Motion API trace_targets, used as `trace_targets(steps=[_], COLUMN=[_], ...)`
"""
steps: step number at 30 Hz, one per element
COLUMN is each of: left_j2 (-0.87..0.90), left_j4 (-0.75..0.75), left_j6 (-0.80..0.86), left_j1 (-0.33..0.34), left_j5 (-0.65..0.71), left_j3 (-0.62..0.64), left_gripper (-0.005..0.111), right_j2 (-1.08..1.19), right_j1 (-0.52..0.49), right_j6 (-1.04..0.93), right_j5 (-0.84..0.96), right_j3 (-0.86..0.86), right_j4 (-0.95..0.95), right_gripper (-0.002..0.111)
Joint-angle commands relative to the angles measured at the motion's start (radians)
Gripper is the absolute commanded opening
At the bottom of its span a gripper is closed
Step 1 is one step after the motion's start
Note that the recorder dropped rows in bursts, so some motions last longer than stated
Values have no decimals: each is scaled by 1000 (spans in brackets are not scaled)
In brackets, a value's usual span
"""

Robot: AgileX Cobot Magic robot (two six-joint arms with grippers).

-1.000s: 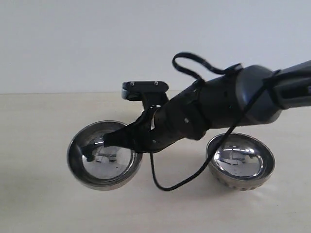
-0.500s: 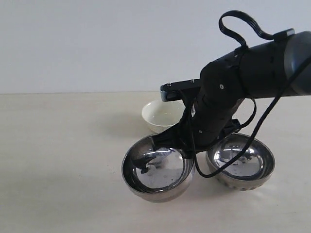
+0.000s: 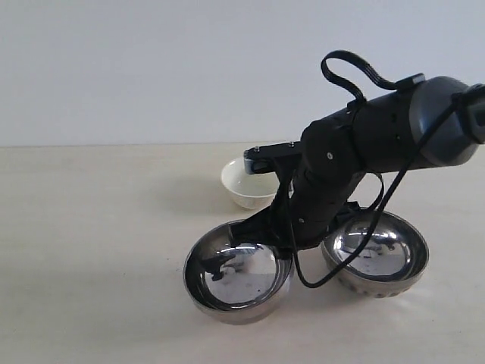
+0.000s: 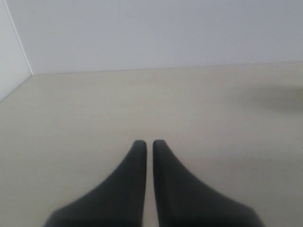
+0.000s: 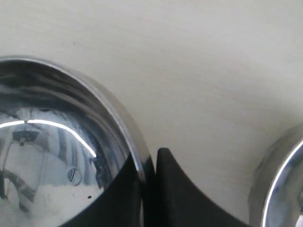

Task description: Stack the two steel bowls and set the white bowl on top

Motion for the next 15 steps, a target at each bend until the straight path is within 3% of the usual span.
trace_targets(steps=[1, 6, 15], left_j2=[-3, -3, -3], left_j4=[-3, -3, -3], left_j6=[-11, -11, -11], left_j1=[1, 1, 1], left_j5=[0, 0, 0], left_j3=[3, 3, 3], left_gripper=[4, 4, 4], right_j2=[7, 34, 34], right_j1=[-4, -4, -4], right_j6=[-5, 36, 63], right_j5=[-25, -121, -49], right_j3=[-3, -3, -3], right_j4=[4, 4, -59], right_gripper=[0, 0, 0])
